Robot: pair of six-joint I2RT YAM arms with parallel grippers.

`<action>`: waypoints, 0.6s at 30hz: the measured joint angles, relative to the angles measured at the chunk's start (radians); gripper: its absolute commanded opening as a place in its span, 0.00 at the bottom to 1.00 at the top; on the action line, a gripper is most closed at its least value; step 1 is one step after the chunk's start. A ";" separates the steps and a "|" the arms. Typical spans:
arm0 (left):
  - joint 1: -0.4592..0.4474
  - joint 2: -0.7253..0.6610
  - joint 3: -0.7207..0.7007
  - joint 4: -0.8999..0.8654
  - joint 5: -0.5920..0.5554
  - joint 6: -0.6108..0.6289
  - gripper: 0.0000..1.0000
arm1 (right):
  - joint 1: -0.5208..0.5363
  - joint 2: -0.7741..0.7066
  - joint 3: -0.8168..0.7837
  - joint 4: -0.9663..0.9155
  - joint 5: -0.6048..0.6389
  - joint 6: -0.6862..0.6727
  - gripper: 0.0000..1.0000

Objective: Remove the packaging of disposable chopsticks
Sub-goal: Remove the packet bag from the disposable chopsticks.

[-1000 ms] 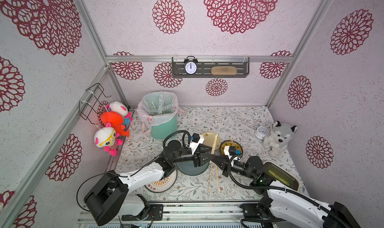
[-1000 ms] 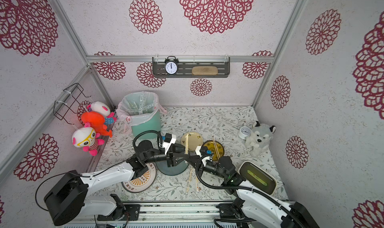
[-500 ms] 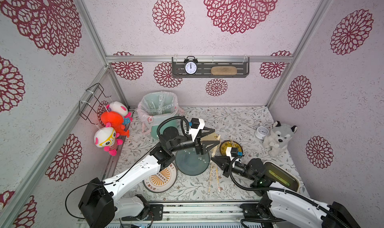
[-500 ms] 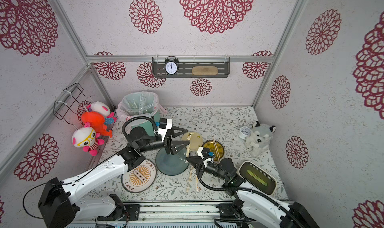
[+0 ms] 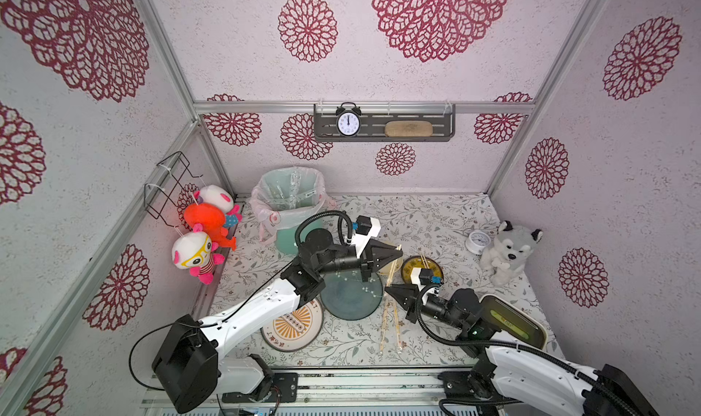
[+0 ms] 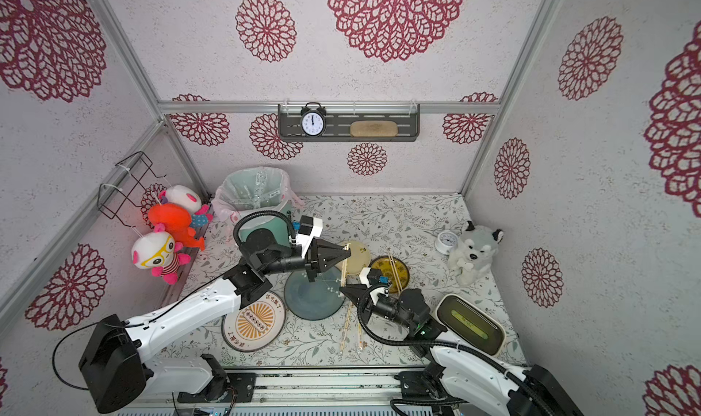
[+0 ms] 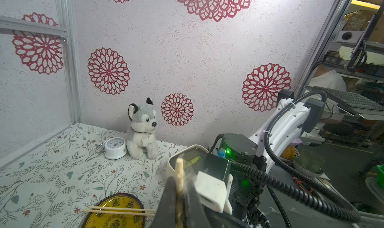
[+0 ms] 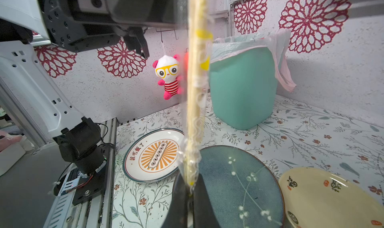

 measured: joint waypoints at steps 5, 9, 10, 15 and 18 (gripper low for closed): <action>-0.024 -0.008 -0.107 0.114 -0.035 -0.006 0.04 | 0.004 0.000 0.000 -0.079 -0.025 -0.007 0.00; -0.043 -0.009 -0.177 0.196 -0.066 -0.014 0.10 | 0.007 0.000 0.000 -0.128 -0.051 -0.007 0.00; -0.045 -0.009 -0.202 0.229 -0.072 -0.020 0.10 | 0.008 0.000 0.000 -0.137 -0.056 -0.007 0.00; -0.046 -0.012 -0.274 0.294 -0.095 -0.037 0.10 | 0.010 -0.001 0.005 -0.146 -0.060 -0.007 0.00; -0.050 -0.006 -0.308 0.296 -0.098 -0.041 0.10 | 0.009 -0.002 0.020 -0.122 -0.058 -0.003 0.00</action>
